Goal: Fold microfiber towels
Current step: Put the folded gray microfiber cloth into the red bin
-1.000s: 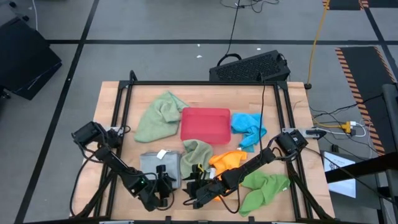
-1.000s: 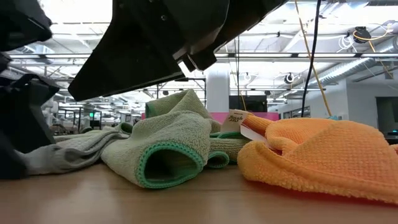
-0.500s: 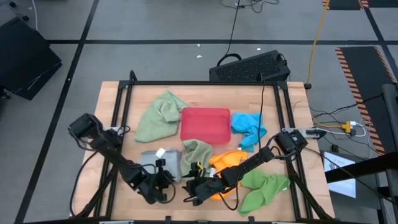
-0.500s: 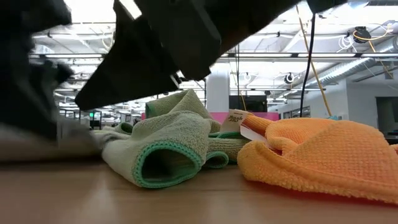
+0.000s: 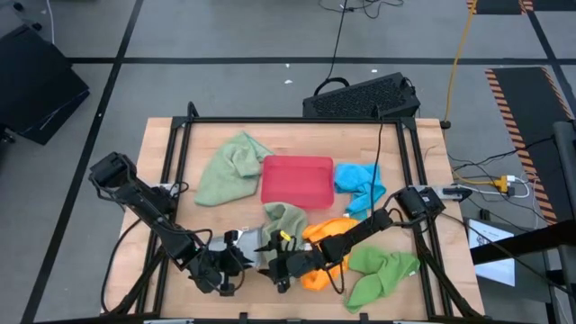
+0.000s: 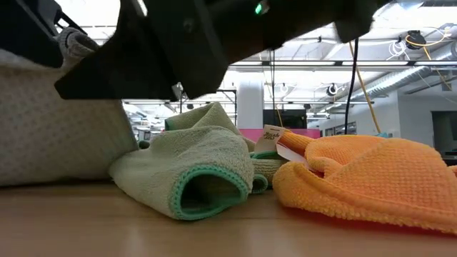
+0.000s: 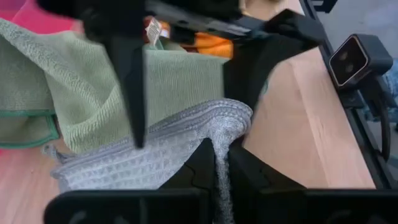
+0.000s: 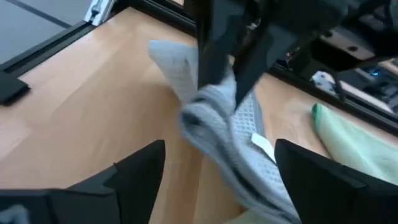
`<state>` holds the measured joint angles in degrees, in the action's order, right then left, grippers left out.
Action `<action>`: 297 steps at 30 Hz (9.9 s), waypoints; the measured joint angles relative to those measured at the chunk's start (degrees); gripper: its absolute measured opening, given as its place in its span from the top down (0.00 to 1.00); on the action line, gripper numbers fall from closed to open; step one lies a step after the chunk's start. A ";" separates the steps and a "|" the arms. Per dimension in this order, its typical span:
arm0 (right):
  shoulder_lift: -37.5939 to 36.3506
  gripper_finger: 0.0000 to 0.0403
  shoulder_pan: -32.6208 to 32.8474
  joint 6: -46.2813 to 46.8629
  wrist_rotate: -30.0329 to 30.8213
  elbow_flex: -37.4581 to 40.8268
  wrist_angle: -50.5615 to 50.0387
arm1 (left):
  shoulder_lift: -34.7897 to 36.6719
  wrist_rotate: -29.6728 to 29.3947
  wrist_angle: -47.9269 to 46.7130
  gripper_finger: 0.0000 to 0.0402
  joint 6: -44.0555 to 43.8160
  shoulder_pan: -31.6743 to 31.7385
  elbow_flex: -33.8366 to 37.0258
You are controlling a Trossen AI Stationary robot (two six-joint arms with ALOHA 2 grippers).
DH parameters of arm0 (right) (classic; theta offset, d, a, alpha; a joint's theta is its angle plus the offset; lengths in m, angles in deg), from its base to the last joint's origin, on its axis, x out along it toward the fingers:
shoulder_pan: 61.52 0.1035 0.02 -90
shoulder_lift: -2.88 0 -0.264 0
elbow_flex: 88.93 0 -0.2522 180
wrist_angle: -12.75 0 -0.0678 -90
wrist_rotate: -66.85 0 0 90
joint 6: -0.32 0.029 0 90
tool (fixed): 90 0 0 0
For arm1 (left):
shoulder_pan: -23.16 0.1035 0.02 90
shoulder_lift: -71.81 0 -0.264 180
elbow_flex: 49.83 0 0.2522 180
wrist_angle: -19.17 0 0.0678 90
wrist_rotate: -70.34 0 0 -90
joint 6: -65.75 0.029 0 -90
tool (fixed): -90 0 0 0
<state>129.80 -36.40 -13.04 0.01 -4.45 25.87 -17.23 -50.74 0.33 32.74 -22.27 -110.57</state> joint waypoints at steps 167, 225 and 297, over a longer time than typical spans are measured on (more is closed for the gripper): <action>-47.58 0.99 -31.56 4.98 0.63 27.77 -13.37 | -15.91 -10.95 46.25 0.22 24.85 37.31 -0.15; -47.60 0.95 -38.48 -2.68 -18.15 43.15 -6.58 | 7.55 16.48 1.10 0.96 53.85 48.83 -0.11; -41.63 0.98 -38.25 18.46 -27.54 48.55 -2.23 | -2.85 23.22 7.06 0.76 52.98 54.58 -0.13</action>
<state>88.17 -74.65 5.42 -27.53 44.10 23.65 -20.08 -27.53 7.38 85.72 32.31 -110.70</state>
